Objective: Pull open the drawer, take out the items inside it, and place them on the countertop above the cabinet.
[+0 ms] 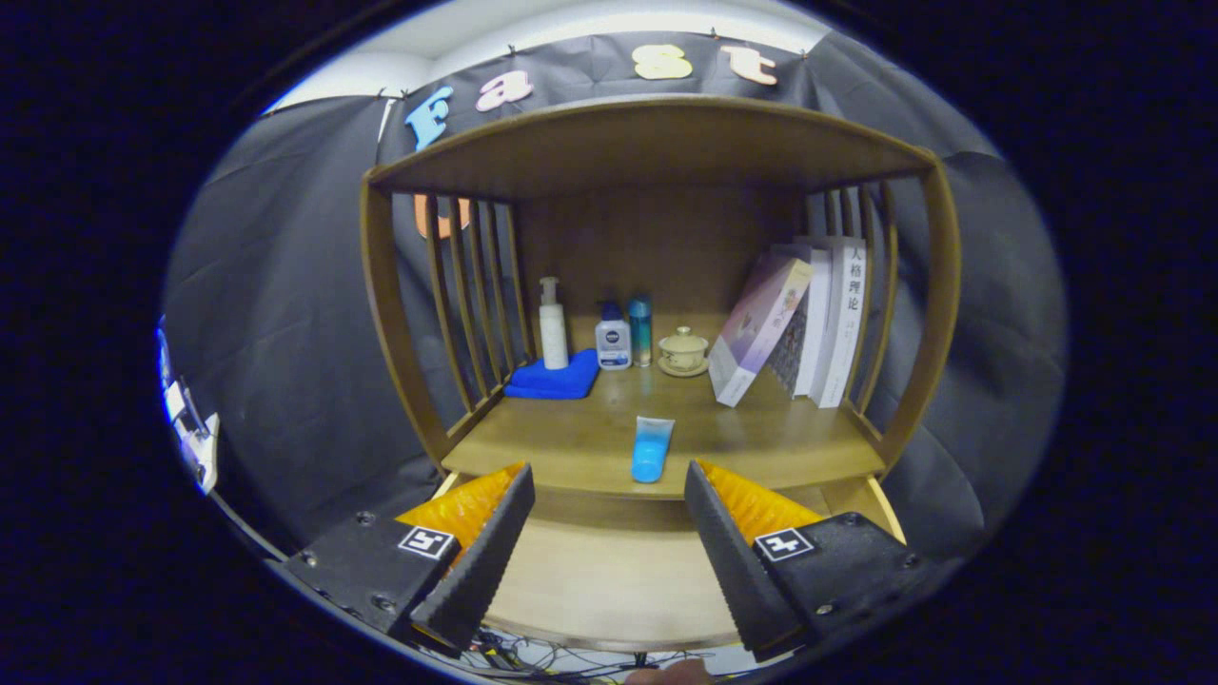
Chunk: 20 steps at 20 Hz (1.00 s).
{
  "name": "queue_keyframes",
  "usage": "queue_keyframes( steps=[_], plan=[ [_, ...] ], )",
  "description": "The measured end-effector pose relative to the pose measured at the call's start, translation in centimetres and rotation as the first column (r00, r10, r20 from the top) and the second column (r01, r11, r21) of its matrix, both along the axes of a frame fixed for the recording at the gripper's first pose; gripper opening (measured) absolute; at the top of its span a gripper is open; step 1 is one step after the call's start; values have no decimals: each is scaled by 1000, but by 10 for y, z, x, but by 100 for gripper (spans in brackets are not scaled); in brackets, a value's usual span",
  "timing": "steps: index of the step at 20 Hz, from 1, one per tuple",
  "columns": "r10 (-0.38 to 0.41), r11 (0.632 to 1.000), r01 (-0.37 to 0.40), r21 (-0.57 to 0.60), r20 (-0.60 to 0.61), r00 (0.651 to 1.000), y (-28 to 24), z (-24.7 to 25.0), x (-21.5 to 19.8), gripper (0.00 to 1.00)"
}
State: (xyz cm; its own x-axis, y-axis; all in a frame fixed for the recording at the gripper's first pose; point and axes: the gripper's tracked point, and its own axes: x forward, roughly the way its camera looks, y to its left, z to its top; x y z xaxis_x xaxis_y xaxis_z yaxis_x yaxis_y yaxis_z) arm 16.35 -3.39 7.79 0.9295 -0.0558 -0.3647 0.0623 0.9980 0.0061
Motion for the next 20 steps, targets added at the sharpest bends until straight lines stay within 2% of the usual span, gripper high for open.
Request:
queue_keyframes(
  steps=[7, 16, 20],
  plan=[
    [43, 995, -30, -91, 142, 989, 9, -32, -58, 100],
    [45, 990, -14, -143, 221, 974, 4, -101, -110, 100],
    [25, 989, 5, -145, 204, 979, -3, -133, -120, 100]
  ],
)
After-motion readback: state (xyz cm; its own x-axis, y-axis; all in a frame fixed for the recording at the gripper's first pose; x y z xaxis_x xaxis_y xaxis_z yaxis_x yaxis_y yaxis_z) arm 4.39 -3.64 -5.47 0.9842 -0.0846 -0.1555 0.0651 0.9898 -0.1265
